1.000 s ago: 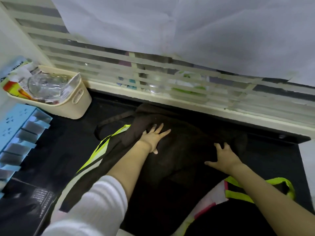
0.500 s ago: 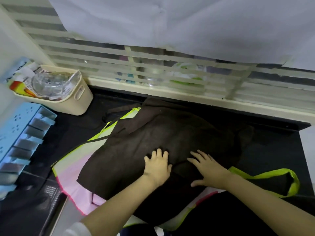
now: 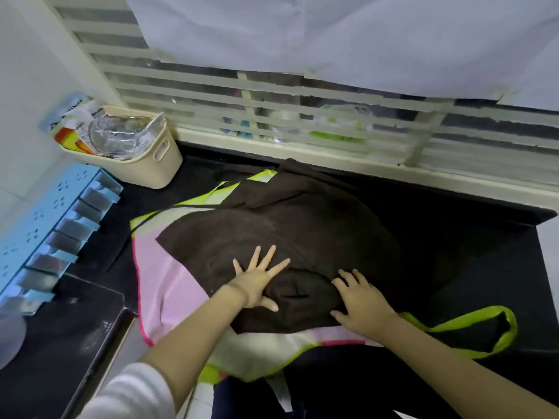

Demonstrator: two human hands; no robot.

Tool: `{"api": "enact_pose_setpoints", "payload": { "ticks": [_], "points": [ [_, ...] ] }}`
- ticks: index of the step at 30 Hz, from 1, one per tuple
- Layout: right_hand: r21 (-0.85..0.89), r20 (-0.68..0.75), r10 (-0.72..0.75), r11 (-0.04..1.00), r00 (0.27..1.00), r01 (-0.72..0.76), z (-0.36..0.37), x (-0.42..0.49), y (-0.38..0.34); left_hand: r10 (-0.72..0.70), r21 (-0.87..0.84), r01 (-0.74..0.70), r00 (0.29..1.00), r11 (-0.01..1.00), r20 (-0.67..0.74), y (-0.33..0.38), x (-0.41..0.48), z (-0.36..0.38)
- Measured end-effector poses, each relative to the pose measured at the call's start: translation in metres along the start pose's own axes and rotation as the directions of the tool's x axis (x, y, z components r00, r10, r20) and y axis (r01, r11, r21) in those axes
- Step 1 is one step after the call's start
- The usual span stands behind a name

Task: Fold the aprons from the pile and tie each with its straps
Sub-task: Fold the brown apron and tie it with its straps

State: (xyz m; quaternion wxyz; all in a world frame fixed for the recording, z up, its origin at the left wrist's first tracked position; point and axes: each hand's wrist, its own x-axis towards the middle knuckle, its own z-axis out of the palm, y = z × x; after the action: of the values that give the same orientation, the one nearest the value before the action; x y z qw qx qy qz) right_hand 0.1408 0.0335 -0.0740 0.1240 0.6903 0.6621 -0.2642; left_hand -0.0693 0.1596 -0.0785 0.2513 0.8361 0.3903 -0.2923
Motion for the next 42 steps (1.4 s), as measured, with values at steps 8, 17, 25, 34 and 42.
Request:
{"api": "enact_pose_setpoints", "payload": {
  "ticks": [8, 17, 25, 34, 42],
  "points": [
    [0.305, -0.253, 0.056, 0.952, 0.966, 0.024, -0.021, -0.003, -0.003, -0.026, -0.108, -0.012, 0.938, 0.994, -0.345, 0.010, -0.010, -0.012],
    [0.510, -0.517, -0.005, 0.801, 0.856, 0.313, -0.087, -0.025, -0.007, 0.020, -0.481, -0.322, 0.846, 0.815, -0.533, 0.064, -0.043, -0.029],
    [0.019, -0.403, 0.021, 1.000, 0.915, -0.014, -0.074, -0.036, 0.005, -0.152, -0.528, -0.538, 0.591, 0.657, -0.792, 0.079, -0.118, -0.103],
    [0.198, -0.640, 0.026, 0.971, 0.768, 0.133, -0.157, -0.085, -0.032, -0.101, -0.097, 0.047, 0.733, 0.994, -0.673, 0.042, -0.188, -0.069],
    [0.166, -0.903, 0.007, 0.929, 0.429, 0.332, -0.223, -0.145, -0.085, -0.375, -0.530, -0.258, 0.470, 0.808, -0.799, 0.048, -0.221, -0.091]
  ]
}}
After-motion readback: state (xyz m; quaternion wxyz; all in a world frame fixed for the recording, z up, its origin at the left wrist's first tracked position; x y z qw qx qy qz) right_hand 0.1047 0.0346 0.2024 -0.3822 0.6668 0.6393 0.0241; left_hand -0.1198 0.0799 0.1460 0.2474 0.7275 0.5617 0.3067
